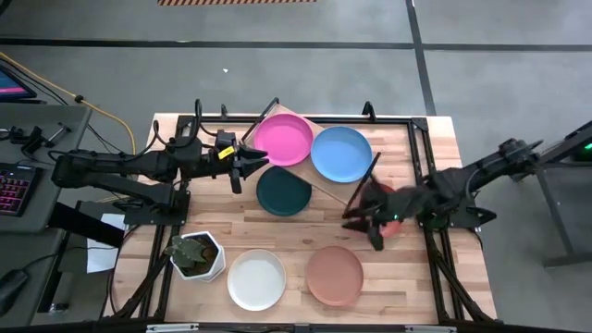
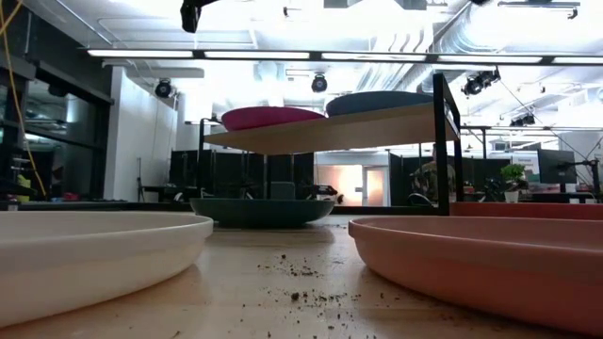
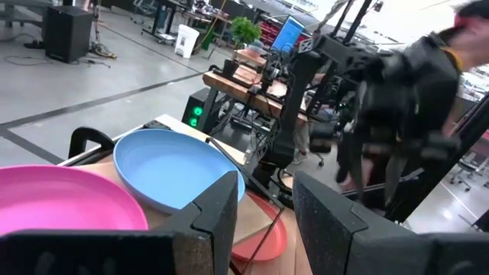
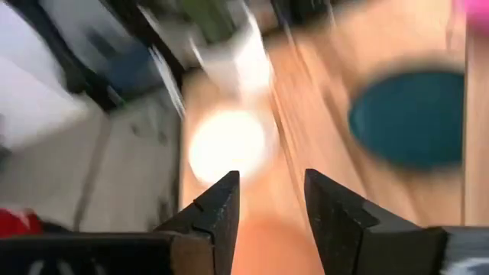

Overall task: Place and stack plates onto a shelf
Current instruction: Stack the brown plate on top of the blue plate

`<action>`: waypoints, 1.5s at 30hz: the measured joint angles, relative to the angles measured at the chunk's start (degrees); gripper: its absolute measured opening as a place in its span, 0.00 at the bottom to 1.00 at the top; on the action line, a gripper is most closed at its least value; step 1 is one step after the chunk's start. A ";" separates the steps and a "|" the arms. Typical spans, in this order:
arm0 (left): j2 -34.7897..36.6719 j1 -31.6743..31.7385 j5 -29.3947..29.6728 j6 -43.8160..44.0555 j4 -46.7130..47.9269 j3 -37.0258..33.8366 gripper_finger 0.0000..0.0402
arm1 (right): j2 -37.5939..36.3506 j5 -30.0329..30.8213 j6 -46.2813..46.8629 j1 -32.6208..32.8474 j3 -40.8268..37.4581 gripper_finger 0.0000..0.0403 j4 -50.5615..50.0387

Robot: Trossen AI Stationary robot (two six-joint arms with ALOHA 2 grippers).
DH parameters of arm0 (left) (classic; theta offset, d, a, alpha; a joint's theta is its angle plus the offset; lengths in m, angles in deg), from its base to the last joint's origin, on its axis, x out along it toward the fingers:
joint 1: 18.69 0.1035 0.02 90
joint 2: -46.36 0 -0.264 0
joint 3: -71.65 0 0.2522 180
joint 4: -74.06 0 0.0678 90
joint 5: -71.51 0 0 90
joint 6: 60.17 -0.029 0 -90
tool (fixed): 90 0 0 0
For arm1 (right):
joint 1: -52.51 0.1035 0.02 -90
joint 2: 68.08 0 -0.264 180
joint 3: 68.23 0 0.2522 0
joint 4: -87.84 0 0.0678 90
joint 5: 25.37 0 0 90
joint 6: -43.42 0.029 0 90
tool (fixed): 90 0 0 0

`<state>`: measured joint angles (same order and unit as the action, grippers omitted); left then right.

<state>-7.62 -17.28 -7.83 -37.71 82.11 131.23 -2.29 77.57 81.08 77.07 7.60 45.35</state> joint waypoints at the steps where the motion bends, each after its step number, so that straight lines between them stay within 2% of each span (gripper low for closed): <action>1: 0.00 0.00 0.00 -0.02 -0.04 0.00 0.29 | 1.70 -0.40 2.73 0.65 0.86 0.32 -3.56; 4: 0.00 0.00 -0.02 0.00 -0.02 0.00 0.29 | 6.32 -3.06 10.61 2.77 0.91 0.32 -9.79; 8: 0.00 0.00 -0.17 -0.02 0.02 0.00 0.29 | 11.42 -8.06 22.51 5.85 -3.49 0.32 -11.92; 14: 0.00 0.00 -0.20 -0.02 0.01 0.00 0.29 | 17.54 -10.09 39.44 8.35 -11.62 0.32 -6.65; 18: 0.00 0.00 -0.20 0.00 -0.07 0.00 0.29 | 21.11 -10.18 44.99 8.38 -14.38 0.32 -0.85; 23: 0.00 0.00 -0.20 0.00 -0.09 0.00 0.29 | 26.13 -10.15 45.92 8.38 -13.78 0.32 3.66; 32: 0.00 0.00 -0.20 0.02 -0.15 0.00 0.29 | 32.77 -9.85 45.71 8.38 -10.25 0.31 2.12; 35: 0.00 0.00 -0.18 0.02 -0.17 0.00 0.29 | 33.18 -9.92 42.47 8.38 -8.57 0.23 -0.97; 38: 0.00 0.00 -0.15 0.06 -0.17 0.00 0.29 | 33.00 -11.35 36.71 8.43 -6.26 0.05 -6.43; 41: 0.00 0.00 -0.12 0.85 -0.24 0.00 0.29 | 30.92 -13.67 31.70 8.46 -5.75 0.03 -8.39; 45: 0.00 0.00 -0.04 1.48 -0.22 0.00 0.29 | 25.00 -13.48 25.96 9.21 -5.70 0.01 -11.29</action>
<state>-7.62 -17.28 -7.87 -36.23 81.89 131.23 22.70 64.08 107.04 86.28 1.89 34.06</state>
